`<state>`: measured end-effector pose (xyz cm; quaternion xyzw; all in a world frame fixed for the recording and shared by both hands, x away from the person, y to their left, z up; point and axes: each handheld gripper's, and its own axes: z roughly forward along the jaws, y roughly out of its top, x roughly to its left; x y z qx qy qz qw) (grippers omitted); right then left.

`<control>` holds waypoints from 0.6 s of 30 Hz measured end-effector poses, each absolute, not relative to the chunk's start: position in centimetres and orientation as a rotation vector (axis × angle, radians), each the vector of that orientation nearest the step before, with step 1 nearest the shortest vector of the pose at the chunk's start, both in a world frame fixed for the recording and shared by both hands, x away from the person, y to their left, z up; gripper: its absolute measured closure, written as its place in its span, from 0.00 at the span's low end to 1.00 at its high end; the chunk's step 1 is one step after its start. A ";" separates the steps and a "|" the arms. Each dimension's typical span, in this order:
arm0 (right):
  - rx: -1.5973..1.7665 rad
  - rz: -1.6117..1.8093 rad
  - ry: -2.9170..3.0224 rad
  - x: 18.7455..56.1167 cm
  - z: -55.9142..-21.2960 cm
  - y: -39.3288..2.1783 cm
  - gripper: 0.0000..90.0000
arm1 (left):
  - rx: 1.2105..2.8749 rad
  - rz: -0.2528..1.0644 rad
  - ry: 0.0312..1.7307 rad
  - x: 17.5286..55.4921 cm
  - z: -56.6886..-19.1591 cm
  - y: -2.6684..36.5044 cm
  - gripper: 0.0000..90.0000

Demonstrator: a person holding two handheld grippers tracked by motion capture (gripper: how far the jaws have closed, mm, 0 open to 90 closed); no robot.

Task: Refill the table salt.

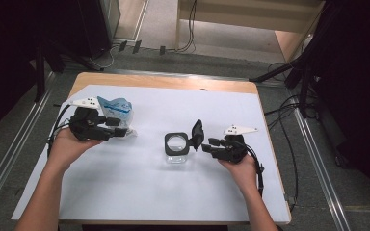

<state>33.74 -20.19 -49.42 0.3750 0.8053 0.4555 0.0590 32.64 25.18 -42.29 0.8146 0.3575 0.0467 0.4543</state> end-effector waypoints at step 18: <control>1.133 1.345 2.466 34.1 -49.6 -19.9 0.62 | 1.955 0.204 0.999 33.0 -41.7 29.1 0.46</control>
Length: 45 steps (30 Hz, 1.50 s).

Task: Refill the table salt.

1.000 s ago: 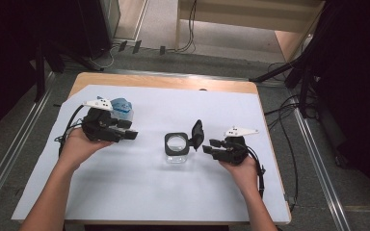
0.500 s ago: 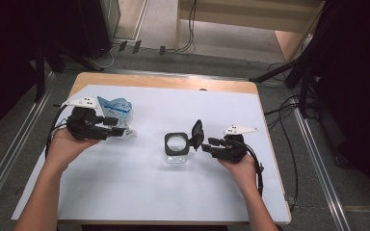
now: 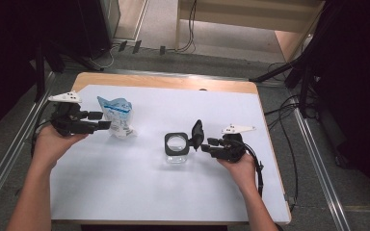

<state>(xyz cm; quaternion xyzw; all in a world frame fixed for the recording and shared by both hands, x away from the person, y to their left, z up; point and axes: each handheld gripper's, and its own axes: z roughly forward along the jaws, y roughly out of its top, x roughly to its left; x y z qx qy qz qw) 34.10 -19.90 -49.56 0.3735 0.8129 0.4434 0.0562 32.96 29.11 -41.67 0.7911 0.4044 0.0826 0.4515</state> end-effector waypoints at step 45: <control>1.108 1.382 2.474 30.9 -49.7 -19.8 0.64 | 1.979 0.149 0.904 37.1 -42.6 28.0 0.99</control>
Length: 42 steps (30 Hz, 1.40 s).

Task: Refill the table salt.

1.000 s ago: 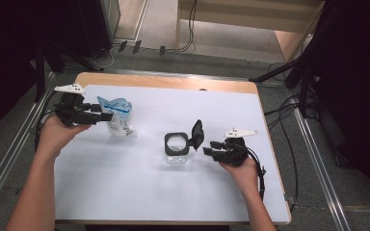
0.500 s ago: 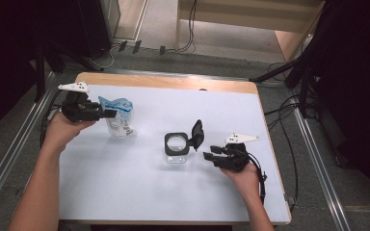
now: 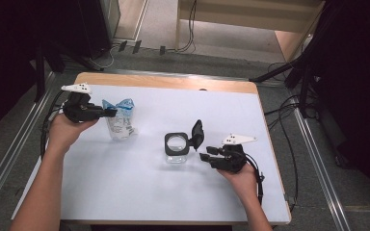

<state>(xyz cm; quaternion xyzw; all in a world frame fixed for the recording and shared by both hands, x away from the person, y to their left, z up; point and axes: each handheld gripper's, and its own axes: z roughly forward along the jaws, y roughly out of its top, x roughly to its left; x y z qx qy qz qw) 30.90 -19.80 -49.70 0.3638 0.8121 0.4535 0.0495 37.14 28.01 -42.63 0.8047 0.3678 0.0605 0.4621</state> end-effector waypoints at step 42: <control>0.816 1.527 2.608 26.8 -45.6 -11.6 0.68 | 1.934 0.110 0.906 31.9 -36.9 25.1 1.00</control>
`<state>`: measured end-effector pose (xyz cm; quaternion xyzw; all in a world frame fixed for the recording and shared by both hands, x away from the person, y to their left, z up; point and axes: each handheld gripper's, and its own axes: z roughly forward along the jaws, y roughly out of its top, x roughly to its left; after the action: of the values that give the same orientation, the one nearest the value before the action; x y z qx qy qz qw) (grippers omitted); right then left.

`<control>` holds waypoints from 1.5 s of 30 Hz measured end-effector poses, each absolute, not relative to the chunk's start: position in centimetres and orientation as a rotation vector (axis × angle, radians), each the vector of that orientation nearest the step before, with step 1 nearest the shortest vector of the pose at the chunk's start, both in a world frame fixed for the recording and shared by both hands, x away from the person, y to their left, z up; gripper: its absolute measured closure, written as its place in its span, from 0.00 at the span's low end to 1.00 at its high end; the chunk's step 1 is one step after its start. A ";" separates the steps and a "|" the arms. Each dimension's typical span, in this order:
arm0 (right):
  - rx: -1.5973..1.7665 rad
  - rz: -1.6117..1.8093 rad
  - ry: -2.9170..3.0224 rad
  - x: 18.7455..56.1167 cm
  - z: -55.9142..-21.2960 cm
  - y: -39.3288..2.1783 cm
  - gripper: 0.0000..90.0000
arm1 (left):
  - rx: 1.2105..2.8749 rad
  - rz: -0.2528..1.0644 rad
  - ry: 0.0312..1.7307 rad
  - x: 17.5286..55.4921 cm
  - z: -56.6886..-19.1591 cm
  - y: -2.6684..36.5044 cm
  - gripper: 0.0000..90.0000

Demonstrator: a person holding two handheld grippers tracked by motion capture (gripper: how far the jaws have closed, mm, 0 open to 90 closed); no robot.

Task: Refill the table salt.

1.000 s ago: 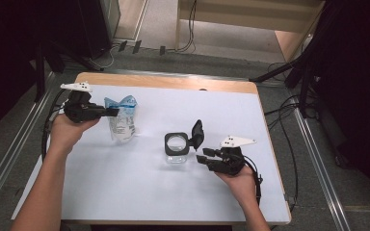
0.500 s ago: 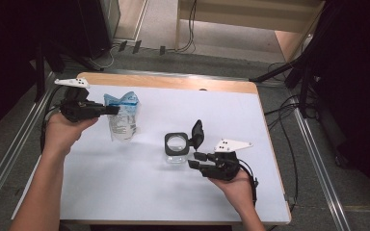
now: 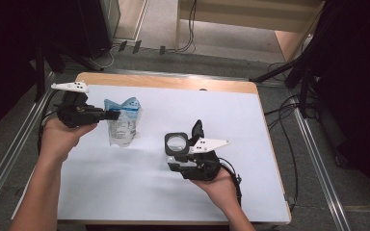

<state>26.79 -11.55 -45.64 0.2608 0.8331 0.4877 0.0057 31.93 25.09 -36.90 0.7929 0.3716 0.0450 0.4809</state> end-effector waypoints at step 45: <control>0.796 1.509 2.487 28.1 -48.8 0.3 0.70 | 1.910 -0.028 0.826 28.1 -34.0 23.0 1.00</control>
<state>28.14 0.29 -48.80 0.2634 0.8230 0.4993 0.0628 28.06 23.04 -34.03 0.7917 0.3422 -0.0116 0.5060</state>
